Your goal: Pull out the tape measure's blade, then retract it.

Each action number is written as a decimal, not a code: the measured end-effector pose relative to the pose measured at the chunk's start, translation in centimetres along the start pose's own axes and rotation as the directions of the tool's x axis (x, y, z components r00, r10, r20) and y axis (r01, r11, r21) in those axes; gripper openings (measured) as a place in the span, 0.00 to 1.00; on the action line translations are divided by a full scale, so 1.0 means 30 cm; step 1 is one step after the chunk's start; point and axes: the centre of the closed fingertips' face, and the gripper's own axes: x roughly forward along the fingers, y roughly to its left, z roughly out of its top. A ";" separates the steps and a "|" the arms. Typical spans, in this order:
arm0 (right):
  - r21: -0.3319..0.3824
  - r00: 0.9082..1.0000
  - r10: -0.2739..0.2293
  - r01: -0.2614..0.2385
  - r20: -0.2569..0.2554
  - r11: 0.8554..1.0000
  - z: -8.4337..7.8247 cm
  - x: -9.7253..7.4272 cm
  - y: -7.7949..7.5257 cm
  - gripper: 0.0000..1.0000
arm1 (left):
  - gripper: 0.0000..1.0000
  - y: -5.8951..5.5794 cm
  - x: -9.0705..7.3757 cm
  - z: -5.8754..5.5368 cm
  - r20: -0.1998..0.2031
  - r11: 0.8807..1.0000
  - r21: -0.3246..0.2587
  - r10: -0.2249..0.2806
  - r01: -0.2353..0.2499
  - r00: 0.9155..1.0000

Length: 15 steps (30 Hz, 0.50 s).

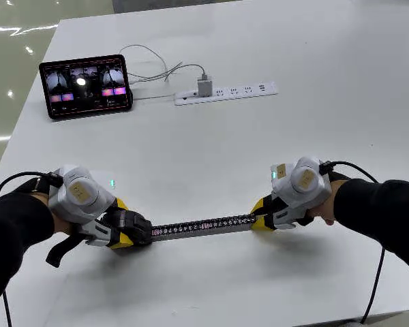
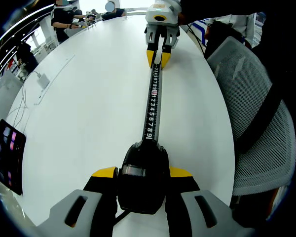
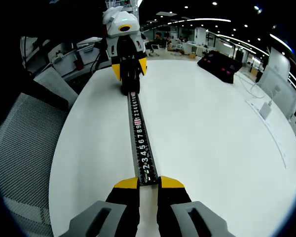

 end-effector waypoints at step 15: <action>0.005 1.000 -0.007 0.007 -0.008 1.000 -0.023 -0.016 -0.006 0.08 | 0.31 -0.003 -0.002 0.002 0.001 1.000 -0.001 0.002 -0.002 1.000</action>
